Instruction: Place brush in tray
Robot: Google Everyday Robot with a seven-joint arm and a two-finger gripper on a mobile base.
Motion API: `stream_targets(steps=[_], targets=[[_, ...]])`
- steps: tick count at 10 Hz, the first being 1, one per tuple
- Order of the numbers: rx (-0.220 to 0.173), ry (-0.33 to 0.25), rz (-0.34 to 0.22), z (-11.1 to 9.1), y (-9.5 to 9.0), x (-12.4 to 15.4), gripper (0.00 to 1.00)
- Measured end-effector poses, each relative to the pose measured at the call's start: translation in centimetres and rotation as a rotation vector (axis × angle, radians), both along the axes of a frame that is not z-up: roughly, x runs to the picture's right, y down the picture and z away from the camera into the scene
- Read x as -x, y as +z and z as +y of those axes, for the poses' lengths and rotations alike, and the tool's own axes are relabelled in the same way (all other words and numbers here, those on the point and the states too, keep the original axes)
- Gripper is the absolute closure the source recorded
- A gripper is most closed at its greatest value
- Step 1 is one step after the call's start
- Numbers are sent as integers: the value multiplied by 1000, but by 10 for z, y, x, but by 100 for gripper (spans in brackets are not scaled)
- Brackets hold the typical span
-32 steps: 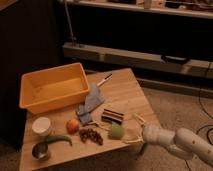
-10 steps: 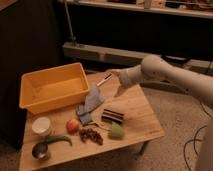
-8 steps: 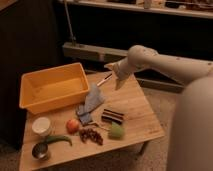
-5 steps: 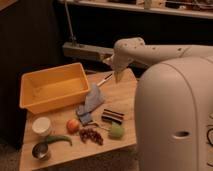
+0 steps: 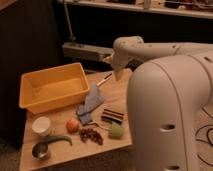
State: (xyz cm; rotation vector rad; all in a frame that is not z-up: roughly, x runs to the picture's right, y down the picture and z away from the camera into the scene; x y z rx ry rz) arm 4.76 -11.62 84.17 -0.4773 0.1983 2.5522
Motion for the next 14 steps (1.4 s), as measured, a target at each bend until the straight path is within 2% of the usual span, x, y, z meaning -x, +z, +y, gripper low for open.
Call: stream_targets(steps=[2,4,5,7,9,11,14], targets=[[-4,43,-150,0,29,-10,20],[-36,79,-303,-2,54,-12,20],[-59,78,-336,-5,61,-12,20],[-94,14,-325,-16,59,8,20],[-93,-57,-276,-24,62,17,20],[-66,-147,-235,-32,67,37,20],[-12,-201,-189,-19,86,45,20]])
